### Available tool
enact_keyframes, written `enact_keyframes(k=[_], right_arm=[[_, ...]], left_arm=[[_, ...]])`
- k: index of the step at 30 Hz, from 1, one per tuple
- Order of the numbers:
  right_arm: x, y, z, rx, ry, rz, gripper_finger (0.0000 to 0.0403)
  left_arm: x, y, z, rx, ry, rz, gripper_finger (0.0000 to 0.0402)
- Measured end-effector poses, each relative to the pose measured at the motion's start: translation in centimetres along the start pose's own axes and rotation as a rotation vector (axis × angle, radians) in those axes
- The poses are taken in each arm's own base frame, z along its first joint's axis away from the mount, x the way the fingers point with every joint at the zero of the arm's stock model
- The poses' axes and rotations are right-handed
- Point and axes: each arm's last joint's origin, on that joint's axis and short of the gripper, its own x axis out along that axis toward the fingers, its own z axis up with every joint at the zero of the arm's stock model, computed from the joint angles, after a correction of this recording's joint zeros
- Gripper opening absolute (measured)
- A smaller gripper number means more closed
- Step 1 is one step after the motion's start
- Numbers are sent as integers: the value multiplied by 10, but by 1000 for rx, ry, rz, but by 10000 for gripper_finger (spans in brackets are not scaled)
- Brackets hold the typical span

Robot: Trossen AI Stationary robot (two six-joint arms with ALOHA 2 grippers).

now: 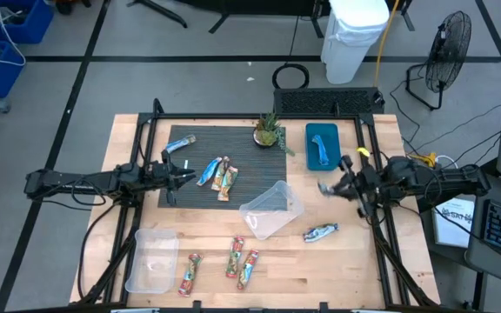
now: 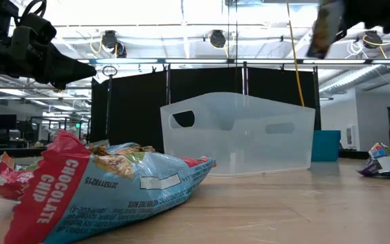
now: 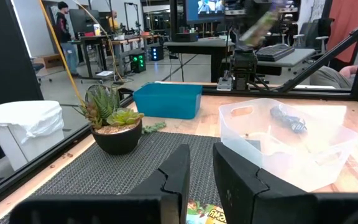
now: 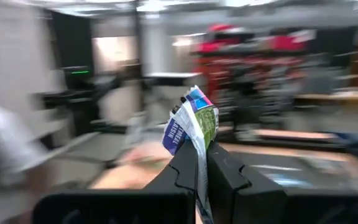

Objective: Pick and place Granola Bars by type
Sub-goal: Put the top blue granola bar into the blue bin

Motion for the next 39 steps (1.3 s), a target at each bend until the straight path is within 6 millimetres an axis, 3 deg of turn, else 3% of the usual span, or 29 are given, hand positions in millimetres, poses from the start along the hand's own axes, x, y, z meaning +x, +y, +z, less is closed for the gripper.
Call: enact_keyframes(k=[12,16,28,34,39], right_arm=[[-8,-20,7,-48,-41,-788,9],[-12,-23,17,-81,1,-966,9],[5,-29,58,-135,152,-1052,9],[11,-43,77,-137,301,-1157,9],[10,-61,78,-48,448,-1206,9]], left_arm=[[0,0,0,0,0,0,76],[0,0,0,0,0,0,76],[0,0,0,0,0,0,76],[0,0,0,0,0,0,76],[0,0,0,0,0,0,76]])
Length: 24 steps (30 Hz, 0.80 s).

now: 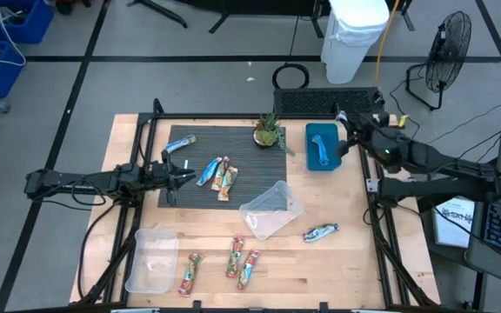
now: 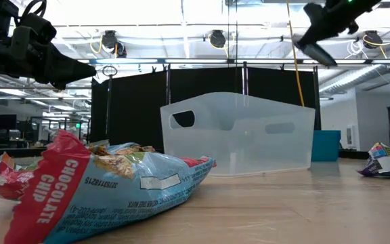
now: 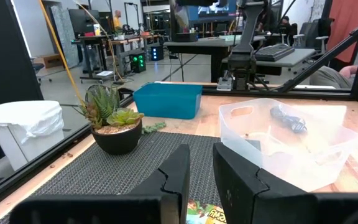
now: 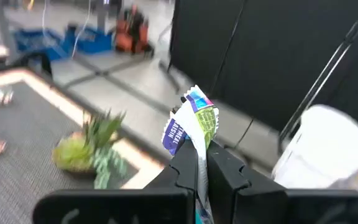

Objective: Pick and place Granola Bars by type
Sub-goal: Put the top blue granola bar into the blue bin

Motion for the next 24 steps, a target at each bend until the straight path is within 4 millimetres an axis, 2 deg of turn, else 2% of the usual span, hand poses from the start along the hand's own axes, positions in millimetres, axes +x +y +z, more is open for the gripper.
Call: enact_keyframes(k=[6,12,18,24], right_arm=[[28,-10,2,68,160,122,9],[60,-33,5,157,334,149,9],[98,-48,-11,262,530,232,9],[130,-44,-30,267,670,317,9]], left_arm=[[0,0,0,0,1,0,76],[0,0,0,0,0,0,76],[0,0,0,0,0,0,76],[0,0,0,0,0,0,76]])
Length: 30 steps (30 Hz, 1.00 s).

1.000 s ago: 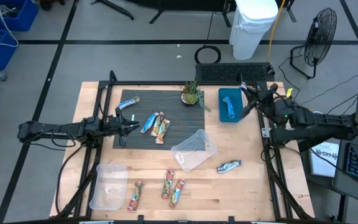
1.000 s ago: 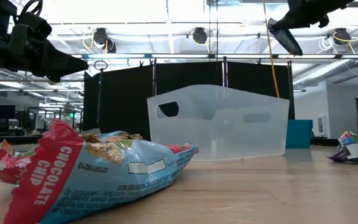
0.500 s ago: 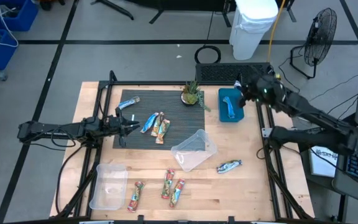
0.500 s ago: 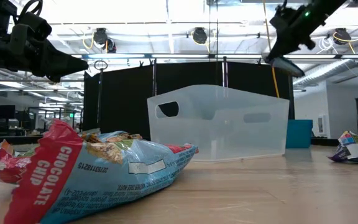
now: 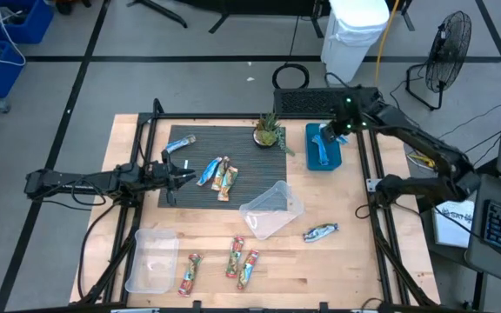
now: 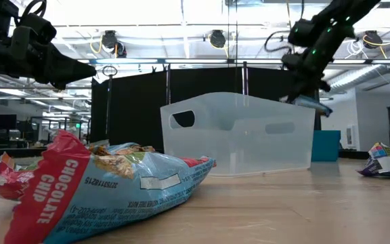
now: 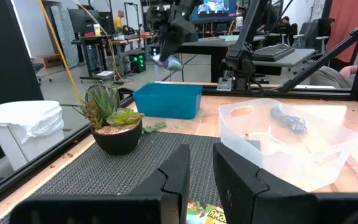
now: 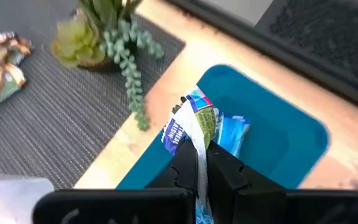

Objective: Pick and place Granola Bars by type
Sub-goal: Put the top blue granola bar into the blue bin

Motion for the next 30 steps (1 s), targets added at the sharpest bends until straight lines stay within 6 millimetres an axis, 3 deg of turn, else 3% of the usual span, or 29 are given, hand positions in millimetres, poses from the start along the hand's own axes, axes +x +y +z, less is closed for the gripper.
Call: enact_keyframes(k=[15,21,30], right_arm=[[59,-10,9,7,79,-4,9],[78,-14,-3,-1,110,0,9],[91,-19,-24,8,118,-2,9]], left_arm=[[0,0,0,0,1,0,76],[0,0,0,0,0,0,76],[0,0,0,0,0,0,76]])
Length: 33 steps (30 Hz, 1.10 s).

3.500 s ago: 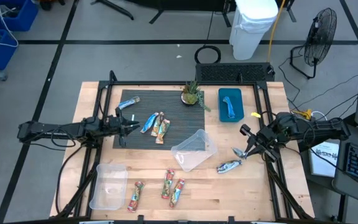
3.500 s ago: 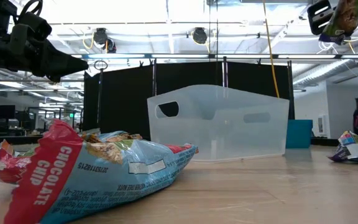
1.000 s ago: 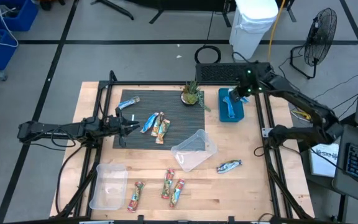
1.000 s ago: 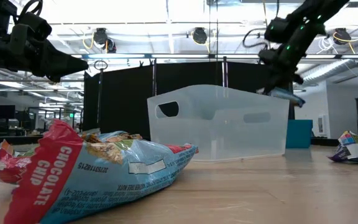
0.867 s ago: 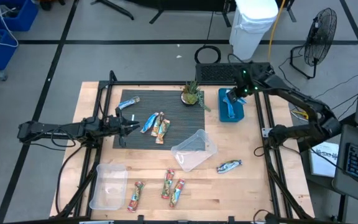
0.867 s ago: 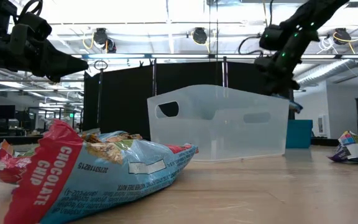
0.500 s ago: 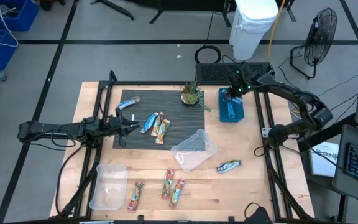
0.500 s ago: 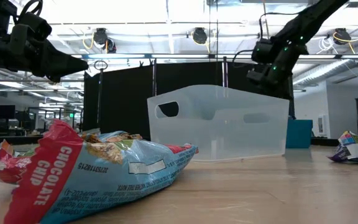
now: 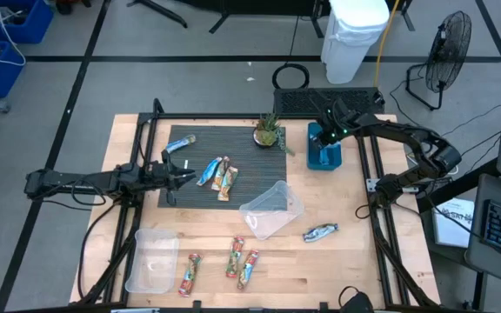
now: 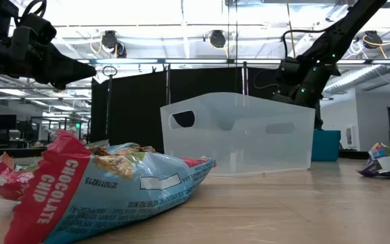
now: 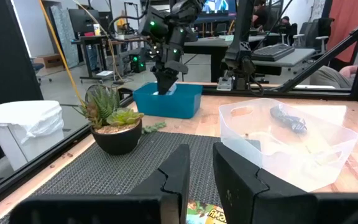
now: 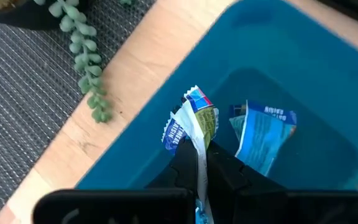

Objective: Pick and place Granola Bars by type
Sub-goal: Put the top blue granola bar into the blue bin

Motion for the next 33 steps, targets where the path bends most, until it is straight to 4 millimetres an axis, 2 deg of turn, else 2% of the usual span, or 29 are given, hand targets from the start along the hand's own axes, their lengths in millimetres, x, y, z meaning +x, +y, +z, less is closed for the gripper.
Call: enact_keyframes(k=[7,14,22,26,33], right_arm=[[6,2,-7,14,5,6,9],[8,17,-8,-16,7,107,9],[9,18,-8,-41,-8,39,11],[9,17,-8,-41,-7,5,30],[9,17,-8,-30,-7,6,89]], left_arm=[[0,0,0,0,0,0,76],[0,0,0,0,0,0,76],[0,0,0,0,0,0,76],[0,0,0,0,0,0,76],[0,0,0,0,0,0,76]])
